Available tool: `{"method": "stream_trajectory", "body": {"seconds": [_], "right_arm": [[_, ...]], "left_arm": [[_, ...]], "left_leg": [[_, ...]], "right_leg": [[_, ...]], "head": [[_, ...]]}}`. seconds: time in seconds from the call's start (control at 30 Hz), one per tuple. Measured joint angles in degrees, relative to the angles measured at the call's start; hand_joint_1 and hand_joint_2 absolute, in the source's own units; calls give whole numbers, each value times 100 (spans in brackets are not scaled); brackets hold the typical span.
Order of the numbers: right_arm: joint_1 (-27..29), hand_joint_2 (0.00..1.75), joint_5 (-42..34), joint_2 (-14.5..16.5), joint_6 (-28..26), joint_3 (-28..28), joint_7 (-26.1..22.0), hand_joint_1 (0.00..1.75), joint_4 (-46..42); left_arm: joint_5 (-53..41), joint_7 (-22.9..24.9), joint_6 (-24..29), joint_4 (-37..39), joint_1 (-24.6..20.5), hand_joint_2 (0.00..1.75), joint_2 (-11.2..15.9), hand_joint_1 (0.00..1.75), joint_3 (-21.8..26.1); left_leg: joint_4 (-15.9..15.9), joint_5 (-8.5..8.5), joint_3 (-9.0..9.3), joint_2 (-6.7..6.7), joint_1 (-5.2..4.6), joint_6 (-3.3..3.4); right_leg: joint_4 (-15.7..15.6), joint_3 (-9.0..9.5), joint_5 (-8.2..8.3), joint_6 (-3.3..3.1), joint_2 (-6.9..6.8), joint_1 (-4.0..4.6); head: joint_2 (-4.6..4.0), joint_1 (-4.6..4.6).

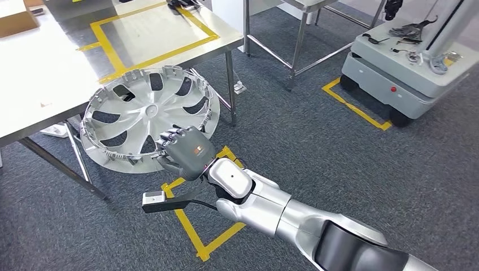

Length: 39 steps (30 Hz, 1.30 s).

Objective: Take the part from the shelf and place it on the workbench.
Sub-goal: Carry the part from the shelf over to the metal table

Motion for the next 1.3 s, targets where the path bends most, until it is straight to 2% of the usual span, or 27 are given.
{"method": "stream_trajectory", "body": {"seconds": [0.03, 0.07, 0.1, 0.13, 0.17, 0.23, 0.3, 0.33, 0.37, 0.43, 0.47, 0.5, 0.53, 0.57, 0.63, 0.67, 0.7, 0.73, 0.83, 0.93, 1.13, 1.2, 1.3], "right_arm": [[15, 175, 13, -2, 1, 0, -1, 175, 1], [30, 175, 25, -1, 2, 0, -4, 175, 1], [42, 175, 34, 1, 3, 0, -9, 175, 1], [48, 175, 42, 4, 3, -1, -13, 175, 1], [48, 175, 44, 7, 6, -3, -16, 175, 1], [47, 175, 48, 14, 10, -8, -18, 175, 1], [49, 175, 49, 29, 18, -10, -16, 175, 1], [49, 175, 48, 39, 22, -11, -15, 175, 0], [50, 175, 48, 46, 26, -12, -15, 175, -1], [56, 175, 39, 38, 40, -13, -22, 175, 1], [64, 175, 24, 27, 58, -13, -33, 175, 2], [75, 175, 7, 15, 80, -13, -46, 175, 3], [88, 175, -12, 8, 99, -13, -62, 175, 3], [102, 175, -26, 5, 114, -13, -75, 175, 3], [119, 175, -36, 5, 115, -14, -92, 175, 4], [121, 175, -38, 8, 107, -15, -97, 175, 4], [122, 175, -38, 10, 96, -16, -101, 175, 3], [124, 175, -37, 12, 85, -17, -105, 175, 3], [133, 175, -36, 16, 75, -17, -104, 175, 3], [133, 175, -36, 16, 78, -19, -102, 175, 4], [124, 175, -111, 57, 179, -73, 146, 175, 30], [69, 175, -279, 147, 373, -178, 354, 175, 150], [-119, 175, -578, 344, 625, -441, 789, 175, 571]], "left_arm": [[2, 27, 0, -1, 7, 175, 4, 0, 0], [5, 57, 0, -1, 16, 175, 12, 0, 0], [10, 82, 0, -2, 23, 175, 22, 0, 0], [18, 98, 0, -4, 25, 175, 33, 0, 0], [27, 109, 0, -6, 24, 175, 41, 0, 0], [49, 124, 0, -9, 32, 175, 49, 0, 0], [61, 134, 0, -9, 64, 175, 57, 0, 0], [63, 137, 0, -9, 77, 175, 59, 0, 0], [64, 138, 1, -9, 83, 175, 62, 0, 0], [68, 138, 2, -10, 71, 175, 63, 0, 0], [69, 140, 2, -10, 66, 175, 64, 0, 0], [70, 144, 2, -10, 67, 175, 64, 0, 0], [70, 151, 2, -9, 73, 175, 63, 0, 0], [74, 164, 2, -9, 80, 175, 63, 0, 0], [98, 211, 2, -9, 86, 175, 61, 0, 0], [117, 238, 2, -9, 87, 175, 62, 0, 1], [139, 261, 2, -9, 92, 175, 65, 0, 3], [157, 281, 2, -9, 102, 175, 73, 0, 4], [181, 313, 2, -7, 139, 175, 91, 0, 8], [178, 311, 0, -1, 145, 175, 88, 0, 9], [119, 317, 0, -2, 143, 175, 103, 0, 9], [108, 323, 0, -2, 141, 175, 103, 0, 9], [51, 339, 0, -2, 132, 175, 90, 0, 9]], "left_leg": [[73, 14, -4, 15, 0, -8], [-71, 121, 101, 36, 0, -9], [-389, 282, 292, 82, -3, -4], [-789, 408, 519, 206, -26, 18], [-1118, 503, 702, 301, -49, 66], [-1417, 542, 851, 391, -99, 176], [-1435, 577, 844, 254, -90, 265], [-1452, 594, 847, 196, -73, 302], [-1470, 614, 852, 146, -51, 341], [-1485, 637, 849, 55, -22, 393], [-1482, 641, 841, 9, -20, 406], [-1477, 642, 835, -40, -19, 411], [-1470, 643, 830, -84, -19, 411], [-1461, 643, 828, -124, -16, 408], [-1437, 640, 824, -189, -6, 381], [-1420, 640, 812, -217, -10, 350], [-1411, 644, 797, -236, -17, 313], [-1406, 644, 782, -246, -26, 302], [-1436, 669, 775, -241, -36, 323], [-1482, 708, 783, -238, -34, 280], [-1474, 703, 767, -238, -42, 289], [-1479, 682, 749, -234, -56, 314], [-1573, 594, 802, -236, -51, 404]], "right_leg": [[2, 1, -5, -2, -88, 2], [6, 2, -10, 2, -167, 3], [13, 3, -17, 9, -242, 4], [23, 4, -29, 26, -311, 13], [38, 2, -43, 48, -375, 30], [49, 9, -58, 100, -487, 63], [37, 32, -70, 156, -570, 71], [71, 29, -111, 189, -509, 62], [192, -11, -206, 220, -384, 49], [765, -249, -529, 269, -43, 14], [1159, -430, -697, 284, 51, 5], [1473, -583, -796, 295, 96, 0], [1618, -660, -796, 299, 111, -4], [1534, -628, -684, 298, 116, -9], [808, -285, -314, 282, 136, -24], [440, -113, -181, 272, 159, -23], [195, -5, -113, 258, 180, -22], [76, 40, -100, 253, 198, -21], [48, 34, -63, 231, 201, -13], [48, 14, -43, 199, 202, -12], [50, 7, -42, 199, 200, -21], [51, 15, -29, 221, 200, -30], [171, 19, 30, 306, 191, -42]], "head": [[0, 0], [0, -1], [0, -1], [0, -2], [0, 1], [0, 13], [0, 22], [0, 22], [0, 25], [0, 35], [0, 39], [0, 40], [0, 41], [0, 40], [0, 40], [0, 39], [0, 38], [0, 36], [0, 33], [0, 32], [0, 32], [0, 32], [0, 40]]}}
